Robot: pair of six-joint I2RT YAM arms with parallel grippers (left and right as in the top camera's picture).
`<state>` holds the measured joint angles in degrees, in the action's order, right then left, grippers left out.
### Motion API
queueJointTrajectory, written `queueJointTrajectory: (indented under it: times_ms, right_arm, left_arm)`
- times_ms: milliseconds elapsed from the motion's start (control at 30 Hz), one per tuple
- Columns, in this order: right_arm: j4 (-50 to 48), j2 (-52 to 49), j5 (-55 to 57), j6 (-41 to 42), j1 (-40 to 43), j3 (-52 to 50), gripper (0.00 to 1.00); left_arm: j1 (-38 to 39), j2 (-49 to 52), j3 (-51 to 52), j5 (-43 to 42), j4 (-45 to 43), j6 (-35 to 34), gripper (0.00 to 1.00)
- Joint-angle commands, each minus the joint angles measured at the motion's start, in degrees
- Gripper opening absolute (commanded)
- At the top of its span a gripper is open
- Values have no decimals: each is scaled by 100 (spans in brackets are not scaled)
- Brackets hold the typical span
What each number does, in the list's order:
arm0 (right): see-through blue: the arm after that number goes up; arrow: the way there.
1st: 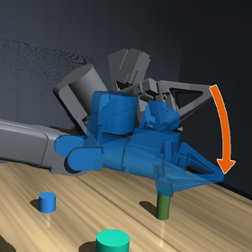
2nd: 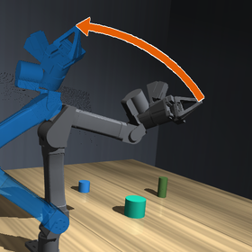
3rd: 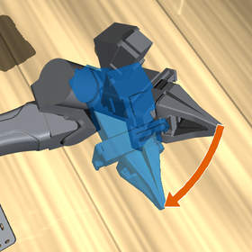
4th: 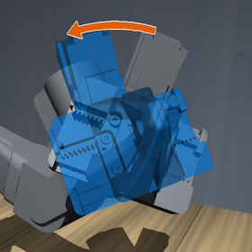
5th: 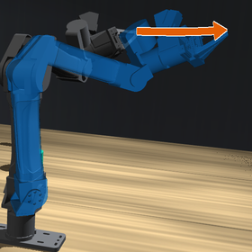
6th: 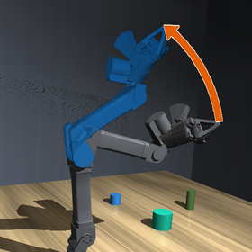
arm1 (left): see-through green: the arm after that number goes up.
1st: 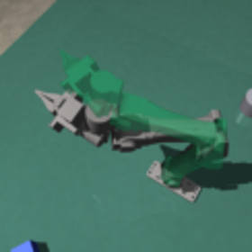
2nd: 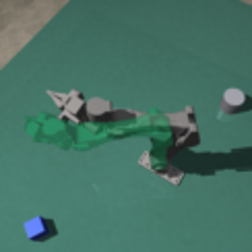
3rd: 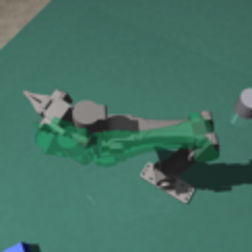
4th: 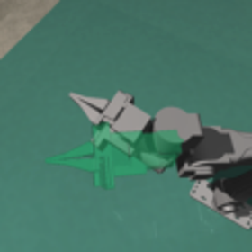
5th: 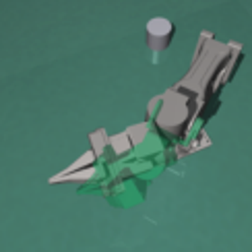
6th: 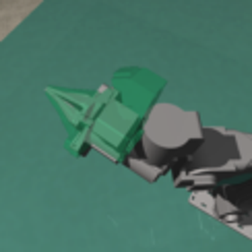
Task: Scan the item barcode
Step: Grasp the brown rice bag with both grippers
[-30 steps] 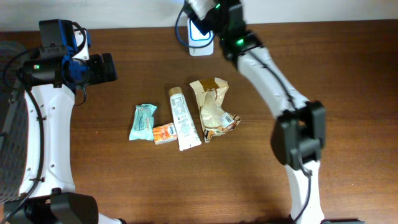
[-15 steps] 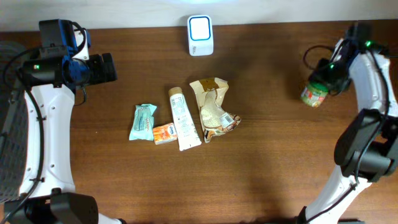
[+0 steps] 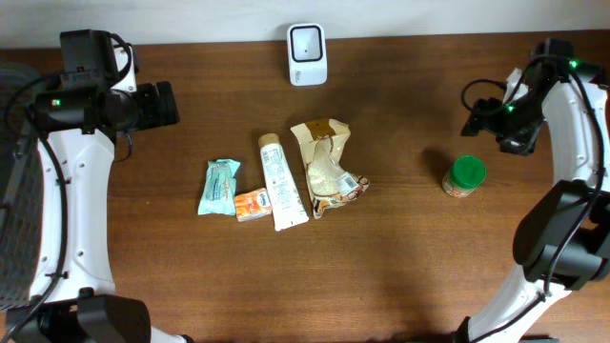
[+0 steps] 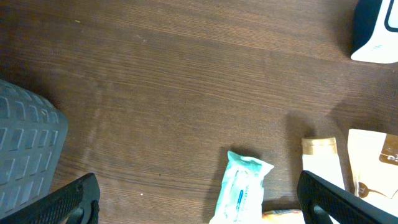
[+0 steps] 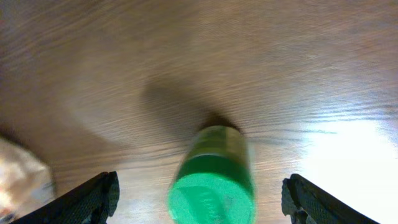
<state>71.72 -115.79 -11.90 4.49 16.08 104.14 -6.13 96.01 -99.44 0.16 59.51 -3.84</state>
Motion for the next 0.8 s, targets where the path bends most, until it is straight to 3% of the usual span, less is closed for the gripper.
queueJointTrajectory:
  times_ms: [0,33,67,133,167,200,300,367,467,600,667,767]
  right_arm:
    - [92,133,-883,-431,-636,197,85]
    - [96,133,-1191,-431,-922,197,86]
    - [-90,131,-1631,-400,-1493,195,98]
    - [-603,98,-2369,-404,-2398,195,100]
    - [-713,98,-2341,-402,-2800,192,77]
    - [-772,66,-2258,-225,-3252,190,62]
    - [-789,-304,-1198,938,-4334,181,32]
    - [-706,-662,-811,1141,-4647,177,31]
    - [-400,-999,-234,1237,-4371,92,32]
    - [-400,-1016,1147,1228,-3241,90,36]
    - [-1200,-1016,232,452,-2682,92,36]
    - [-1460,-935,-1620,-7,-2511,374,42]
  left_arm:
    - [-4,-35,-24,-42,-2,109,99]
    - [-4,-35,-24,-42,-2,111,99]
    - [-4,-35,-24,-42,-2,111,99]
    - [-4,-35,-24,-42,0,109,99]
    - [-4,-35,-24,-42,0,111,99]
    - [-4,-35,-24,-42,0,111,99]
    - [-4,-35,-24,-42,-2,111,99]
    - [-4,-35,-24,-42,7,111,99]
    - [-4,-35,-24,-42,7,111,99]
    - [-4,-35,-24,-42,9,111,99]
    - [-4,-35,-24,-42,7,111,99]
    - [-4,-35,-24,-42,7,111,99]
